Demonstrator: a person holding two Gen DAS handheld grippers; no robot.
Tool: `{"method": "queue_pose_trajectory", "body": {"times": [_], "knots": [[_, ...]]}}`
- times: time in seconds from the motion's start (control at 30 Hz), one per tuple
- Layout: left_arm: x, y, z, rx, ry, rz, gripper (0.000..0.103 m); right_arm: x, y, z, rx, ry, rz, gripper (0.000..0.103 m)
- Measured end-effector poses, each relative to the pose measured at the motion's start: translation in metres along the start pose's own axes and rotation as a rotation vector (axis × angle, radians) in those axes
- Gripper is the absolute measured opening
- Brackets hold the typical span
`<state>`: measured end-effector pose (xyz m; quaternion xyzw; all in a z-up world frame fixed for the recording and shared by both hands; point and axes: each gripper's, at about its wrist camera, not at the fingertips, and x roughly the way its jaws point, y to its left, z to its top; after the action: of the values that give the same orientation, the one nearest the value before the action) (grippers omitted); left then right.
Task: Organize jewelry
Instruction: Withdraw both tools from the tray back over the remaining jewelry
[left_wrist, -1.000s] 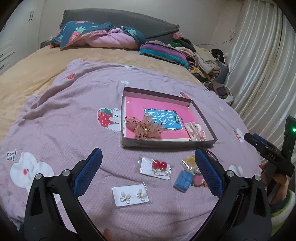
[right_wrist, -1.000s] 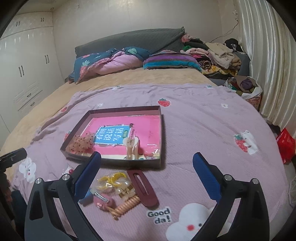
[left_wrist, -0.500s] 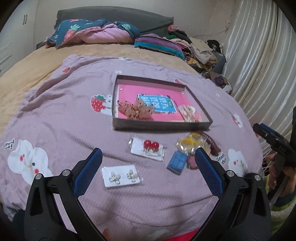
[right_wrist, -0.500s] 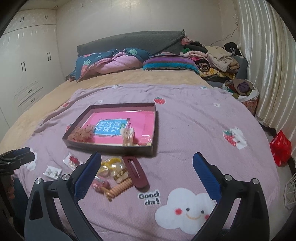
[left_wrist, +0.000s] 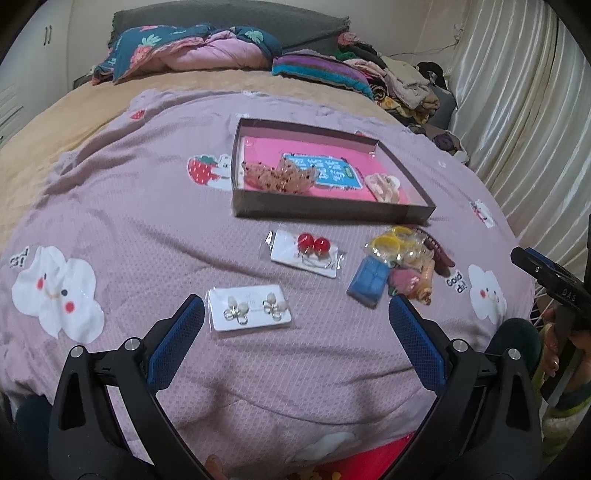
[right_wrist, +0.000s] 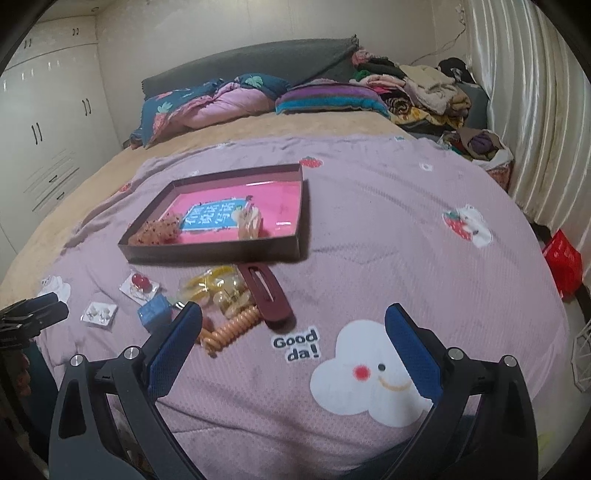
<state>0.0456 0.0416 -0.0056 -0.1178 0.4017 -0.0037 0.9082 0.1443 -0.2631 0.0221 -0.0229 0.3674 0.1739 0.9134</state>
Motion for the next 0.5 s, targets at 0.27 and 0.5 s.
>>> {"method": "queue_pose_trajectory", "body": {"times": [0.27, 0.5], "knots": [[0.011, 0.010, -0.011, -0.007, 0.040, 0.033, 0.093, 0.013, 0.006, -0.013, 0.012, 0.044, 0.019, 0.099], [0.025, 0.018, -0.018, -0.027, 0.069, 0.053, 0.093, 0.026, 0.022, -0.023, -0.005, 0.089, 0.056, 0.099]]}}
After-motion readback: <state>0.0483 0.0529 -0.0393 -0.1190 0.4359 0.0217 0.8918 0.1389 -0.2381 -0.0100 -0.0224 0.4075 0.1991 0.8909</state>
